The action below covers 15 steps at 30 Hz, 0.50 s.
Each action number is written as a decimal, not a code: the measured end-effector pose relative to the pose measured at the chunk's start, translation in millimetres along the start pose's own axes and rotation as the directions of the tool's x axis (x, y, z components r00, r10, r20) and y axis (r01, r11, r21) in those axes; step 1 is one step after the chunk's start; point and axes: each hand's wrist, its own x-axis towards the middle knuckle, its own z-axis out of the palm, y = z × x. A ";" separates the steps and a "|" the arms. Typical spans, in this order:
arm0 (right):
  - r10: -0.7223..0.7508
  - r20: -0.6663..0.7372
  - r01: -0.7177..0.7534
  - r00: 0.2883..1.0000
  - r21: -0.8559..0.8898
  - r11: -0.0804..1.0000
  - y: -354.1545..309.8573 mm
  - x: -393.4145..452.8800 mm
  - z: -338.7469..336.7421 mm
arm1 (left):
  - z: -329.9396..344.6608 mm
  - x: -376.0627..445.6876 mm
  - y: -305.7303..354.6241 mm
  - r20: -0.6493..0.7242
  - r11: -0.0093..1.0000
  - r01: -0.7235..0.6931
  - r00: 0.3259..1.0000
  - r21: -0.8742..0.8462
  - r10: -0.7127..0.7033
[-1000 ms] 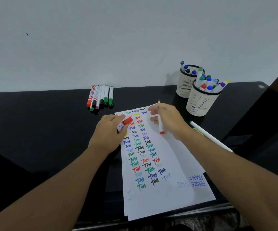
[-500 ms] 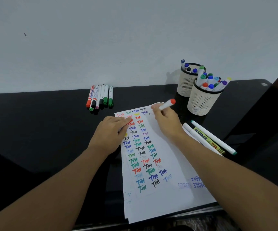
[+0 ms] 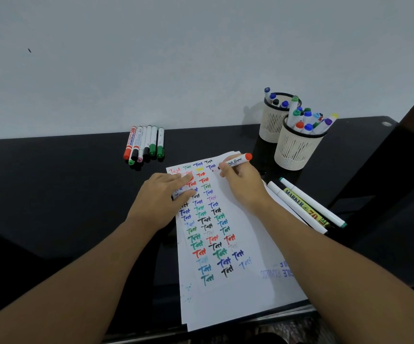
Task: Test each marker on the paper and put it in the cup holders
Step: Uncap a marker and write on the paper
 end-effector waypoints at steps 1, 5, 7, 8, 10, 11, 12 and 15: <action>-0.003 0.001 0.003 1.000 -0.004 1.000 0.7 0.3 -0.1 | -0.3 0.1 0.4 0.002 1.000 0.002 1.000 0.000 -0.002; -0.003 0.003 0.003 1.000 -0.014 1.000 1.2 1.0 0.1 | -1.0 -0.4 0.9 0.008 1.000 0.010 1.000 -0.003 -0.009; 0.003 0.003 -0.003 1.000 -0.018 1.000 1.6 0.7 0.7 | -2.2 -0.2 1.6 0.013 1.000 0.012 1.000 -0.001 -0.012; 0.008 0.002 -0.008 1.000 -0.017 1.000 1.8 0.7 0.9 | -2.8 0.0 2.3 0.018 1.000 0.013 1.000 0.002 -0.013; 0.019 -0.002 -0.019 1.000 -0.012 1.000 1.7 0.9 1.6 | -3.8 -0.4 3.7 0.029 1.000 0.020 0.999 0.006 -0.021; 0.019 -0.006 -0.019 1.000 -0.012 1.000 2.0 1.4 2.2 | -4.2 -0.7 4.3 0.031 1.000 0.026 0.999 0.003 -0.026; 0.018 -0.011 -0.018 1.000 -0.013 1.000 2.4 1.8 2.9 | -4.5 -1.2 4.2 0.033 1.000 0.030 0.999 -0.001 -0.029; 0.013 -0.020 -0.014 1.000 -0.014 1.000 2.4 1.4 3.3 | -4.8 -1.7 3.7 0.039 1.000 0.028 0.999 -0.001 -0.028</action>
